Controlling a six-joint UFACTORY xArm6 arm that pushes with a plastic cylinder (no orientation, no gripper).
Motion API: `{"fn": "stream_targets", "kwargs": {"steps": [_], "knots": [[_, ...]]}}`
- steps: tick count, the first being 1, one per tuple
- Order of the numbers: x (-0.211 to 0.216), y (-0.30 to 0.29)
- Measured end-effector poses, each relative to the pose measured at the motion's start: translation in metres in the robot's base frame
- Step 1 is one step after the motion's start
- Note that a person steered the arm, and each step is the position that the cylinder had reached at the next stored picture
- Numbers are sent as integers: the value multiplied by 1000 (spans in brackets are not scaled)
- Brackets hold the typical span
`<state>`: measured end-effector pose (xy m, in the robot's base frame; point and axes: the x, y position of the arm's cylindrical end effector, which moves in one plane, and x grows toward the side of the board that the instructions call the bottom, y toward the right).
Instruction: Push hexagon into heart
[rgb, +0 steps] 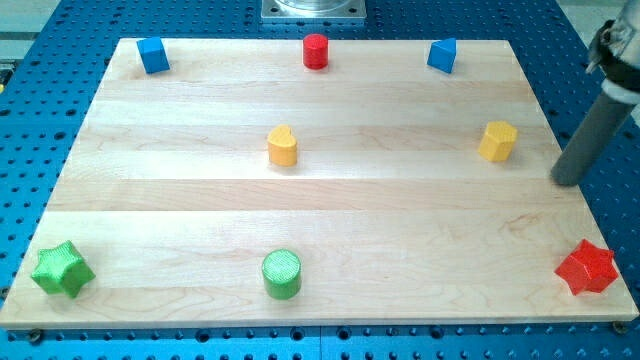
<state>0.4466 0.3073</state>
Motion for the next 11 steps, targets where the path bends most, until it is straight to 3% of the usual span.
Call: {"fn": "stream_targets", "kwargs": {"steps": [1, 2, 4, 5, 6, 11], "knots": [[-30, -7], [-39, -62], [-39, -233], [-19, -226], [5, -172], [-3, -262]]}}
